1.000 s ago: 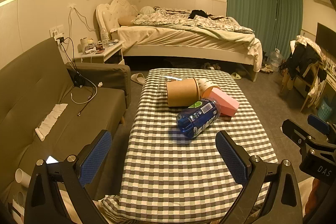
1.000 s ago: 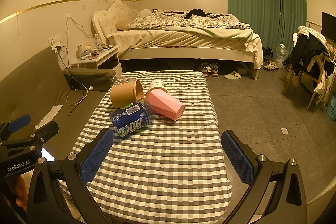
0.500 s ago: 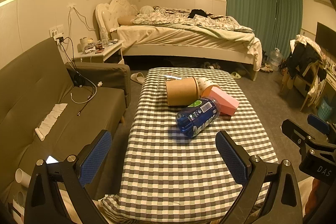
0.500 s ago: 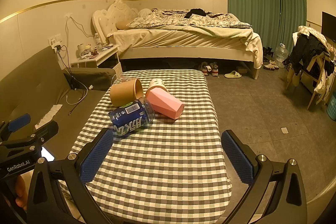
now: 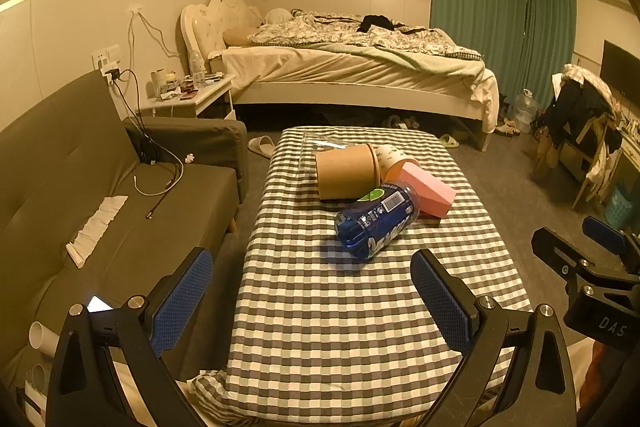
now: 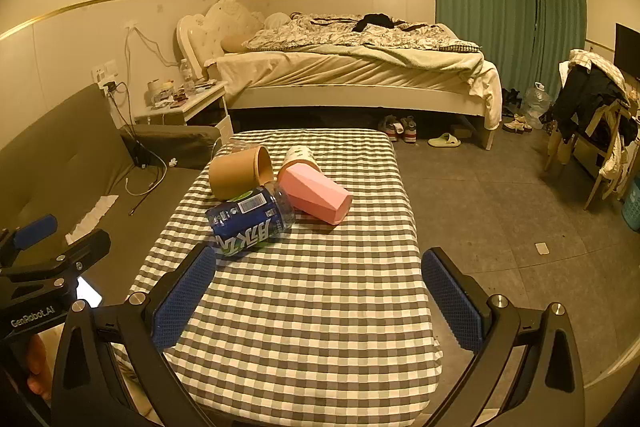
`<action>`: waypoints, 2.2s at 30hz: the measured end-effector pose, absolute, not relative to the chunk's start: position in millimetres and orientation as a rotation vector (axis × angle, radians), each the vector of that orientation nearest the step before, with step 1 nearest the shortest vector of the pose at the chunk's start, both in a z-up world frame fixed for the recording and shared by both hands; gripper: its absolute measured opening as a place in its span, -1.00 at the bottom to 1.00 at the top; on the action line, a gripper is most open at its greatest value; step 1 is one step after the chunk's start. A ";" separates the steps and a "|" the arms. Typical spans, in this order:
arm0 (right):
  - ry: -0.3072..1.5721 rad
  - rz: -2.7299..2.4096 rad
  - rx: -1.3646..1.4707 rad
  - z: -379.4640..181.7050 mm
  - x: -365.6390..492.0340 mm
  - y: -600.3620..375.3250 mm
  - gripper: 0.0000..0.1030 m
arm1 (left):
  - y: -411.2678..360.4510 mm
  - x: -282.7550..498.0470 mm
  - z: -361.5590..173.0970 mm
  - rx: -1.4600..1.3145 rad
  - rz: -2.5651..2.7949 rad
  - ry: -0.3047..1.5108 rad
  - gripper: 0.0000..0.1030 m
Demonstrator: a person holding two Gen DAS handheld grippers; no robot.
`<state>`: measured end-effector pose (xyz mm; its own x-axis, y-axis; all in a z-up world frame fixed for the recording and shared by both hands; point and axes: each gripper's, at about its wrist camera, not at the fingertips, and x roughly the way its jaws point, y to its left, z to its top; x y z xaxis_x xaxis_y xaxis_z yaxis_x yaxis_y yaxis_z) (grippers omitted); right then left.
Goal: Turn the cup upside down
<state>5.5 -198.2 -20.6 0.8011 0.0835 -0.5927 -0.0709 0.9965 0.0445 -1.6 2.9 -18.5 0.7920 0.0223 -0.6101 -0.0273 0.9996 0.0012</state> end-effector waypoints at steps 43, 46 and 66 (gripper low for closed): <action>1.003 0.720 -1.271 -135.4 270.2 19.6 0.68 | 163.5 147.7 -105.7 -0.152 0.291 0.892 0.98; 0.987 0.678 -1.332 -145.7 271.9 24.0 0.67 | 168.9 144.4 -107.0 -0.166 0.293 0.898 0.98; 0.947 0.510 -1.157 -22.2 227.3 22.4 0.63 | 143.6 112.0 -62.0 -0.163 0.247 0.794 0.98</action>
